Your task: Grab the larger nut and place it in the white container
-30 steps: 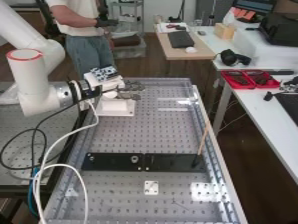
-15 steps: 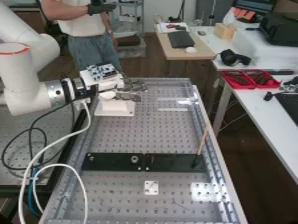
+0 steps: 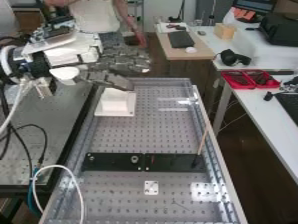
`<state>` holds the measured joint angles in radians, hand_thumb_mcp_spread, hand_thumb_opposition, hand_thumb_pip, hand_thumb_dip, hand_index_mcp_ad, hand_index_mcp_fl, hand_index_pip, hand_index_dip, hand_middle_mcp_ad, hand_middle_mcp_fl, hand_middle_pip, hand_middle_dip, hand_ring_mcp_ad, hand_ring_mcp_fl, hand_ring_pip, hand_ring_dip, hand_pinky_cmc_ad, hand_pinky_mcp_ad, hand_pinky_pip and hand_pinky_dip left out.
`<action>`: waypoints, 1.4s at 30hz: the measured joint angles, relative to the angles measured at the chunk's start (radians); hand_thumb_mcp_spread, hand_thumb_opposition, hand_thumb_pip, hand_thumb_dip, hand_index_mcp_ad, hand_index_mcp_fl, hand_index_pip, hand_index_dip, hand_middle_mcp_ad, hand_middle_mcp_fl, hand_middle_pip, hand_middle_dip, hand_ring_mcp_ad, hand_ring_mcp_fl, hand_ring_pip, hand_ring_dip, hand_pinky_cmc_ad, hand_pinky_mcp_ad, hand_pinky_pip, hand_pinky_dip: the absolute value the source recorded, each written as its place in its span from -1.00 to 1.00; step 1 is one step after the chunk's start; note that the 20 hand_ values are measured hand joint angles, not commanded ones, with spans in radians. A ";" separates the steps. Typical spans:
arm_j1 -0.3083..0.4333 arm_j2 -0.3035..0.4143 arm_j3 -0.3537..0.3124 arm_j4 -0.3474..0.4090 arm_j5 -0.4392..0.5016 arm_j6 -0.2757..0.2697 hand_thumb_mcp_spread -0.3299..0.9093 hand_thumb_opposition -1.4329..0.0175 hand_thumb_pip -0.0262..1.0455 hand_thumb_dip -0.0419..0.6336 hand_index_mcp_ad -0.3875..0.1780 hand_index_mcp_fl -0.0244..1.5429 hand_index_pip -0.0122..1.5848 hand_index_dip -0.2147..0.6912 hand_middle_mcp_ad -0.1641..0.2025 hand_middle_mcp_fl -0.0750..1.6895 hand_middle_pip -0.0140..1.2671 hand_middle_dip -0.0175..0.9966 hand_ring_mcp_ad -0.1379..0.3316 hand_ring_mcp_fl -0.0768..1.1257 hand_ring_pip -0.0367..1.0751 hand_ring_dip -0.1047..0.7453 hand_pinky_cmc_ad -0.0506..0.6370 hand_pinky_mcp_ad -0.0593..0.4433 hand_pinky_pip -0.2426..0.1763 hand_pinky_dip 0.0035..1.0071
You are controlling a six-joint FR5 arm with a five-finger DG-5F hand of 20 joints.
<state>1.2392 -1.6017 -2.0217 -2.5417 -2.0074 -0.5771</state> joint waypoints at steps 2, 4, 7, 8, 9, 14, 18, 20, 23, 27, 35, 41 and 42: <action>0.008 0.005 0.025 -0.026 0.076 -0.008 0.00 -0.18 0.35 -0.13 -0.17 -0.94 -0.20 -0.60 0.36 -0.87 -0.78 -0.48 0.27 -0.87 -0.78 -0.40 0.24 0.45 -0.36 0.18; 0.016 0.009 0.042 -0.041 0.124 -0.010 0.00 -0.18 0.35 -0.13 -0.17 -0.94 -0.22 -0.60 0.36 -0.88 -0.78 -0.48 0.27 -0.87 -0.78 -0.41 0.24 0.45 -0.36 0.21; 0.024 0.013 0.075 -0.075 0.180 -0.010 -0.01 -0.18 0.35 -0.13 -0.17 -0.94 -0.22 -0.60 0.34 -0.88 -0.78 -0.48 0.26 -0.87 -0.78 -0.41 0.24 0.45 -0.34 0.22; 0.024 0.015 0.088 -0.088 0.200 -0.011 0.00 -0.18 0.35 -0.13 -0.17 -0.94 -0.22 -0.60 0.36 -0.88 -0.78 -0.48 0.27 -0.87 -0.78 -0.41 0.24 0.45 -0.36 0.22; 0.024 0.016 0.093 -0.093 0.210 -0.010 -0.03 -0.18 0.35 -0.13 -0.17 -0.94 -0.22 -0.60 0.36 -0.88 -0.78 -0.48 0.27 -0.87 -0.78 -0.41 0.24 0.45 -0.36 0.22; 0.016 0.026 0.129 -0.138 0.281 0.014 -0.13 -0.15 0.35 -0.22 -0.11 -0.94 -0.36 -0.63 0.36 -0.86 -0.78 -0.48 0.27 -0.87 -0.77 -0.41 0.24 0.45 -0.34 0.28; 0.026 0.030 0.151 -0.190 0.344 -0.009 -0.18 -0.16 0.35 -0.27 -0.06 -0.92 -0.46 -0.62 0.36 -0.86 -0.78 -0.48 0.27 -0.87 -0.77 -0.41 0.24 0.49 -0.34 0.28; 0.044 0.034 0.161 -0.227 0.392 -0.032 -0.20 -0.16 0.36 -0.27 -0.04 -0.90 -0.50 -0.62 0.36 -0.81 -0.78 -0.48 0.26 -0.87 -0.77 -0.41 0.24 0.49 -0.34 0.28; 0.066 0.039 0.166 -0.246 0.447 -0.048 -0.23 -0.17 0.39 -0.27 -0.03 -0.90 -0.52 -0.62 0.36 -0.80 -0.78 -0.48 0.28 -0.87 -0.77 -0.41 0.24 0.48 -0.34 0.28; 0.080 0.045 0.163 -0.244 0.481 -0.055 -0.23 -0.17 0.39 -0.27 -0.02 -0.90 -0.52 -0.63 0.36 -0.80 -0.78 -0.48 0.28 -0.87 -0.77 -0.40 0.24 0.47 -0.34 0.28; 0.084 0.038 0.169 -0.254 0.487 -0.063 -0.23 -0.20 0.40 -0.27 -0.02 -0.90 -0.54 -0.64 0.36 -0.80 -0.78 -0.48 0.28 -0.87 -0.77 -0.41 0.23 0.53 -0.34 0.28; 0.080 0.030 0.189 -0.278 0.467 -0.074 -0.23 -0.20 0.40 -0.27 -0.02 -0.88 -0.54 -0.66 0.36 -0.80 -0.78 -0.48 0.28 -0.87 -0.78 -0.41 0.23 0.53 -0.36 0.28; 0.079 0.029 0.190 -0.279 0.465 -0.074 -0.23 -0.20 0.40 -0.27 -0.03 -0.88 -0.54 -0.66 0.36 -0.80 -0.78 -0.49 0.28 -0.87 -0.77 -0.41 0.23 0.53 -0.34 0.28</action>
<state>1.3187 -1.5724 -1.8319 -2.8208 -1.5421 -0.6508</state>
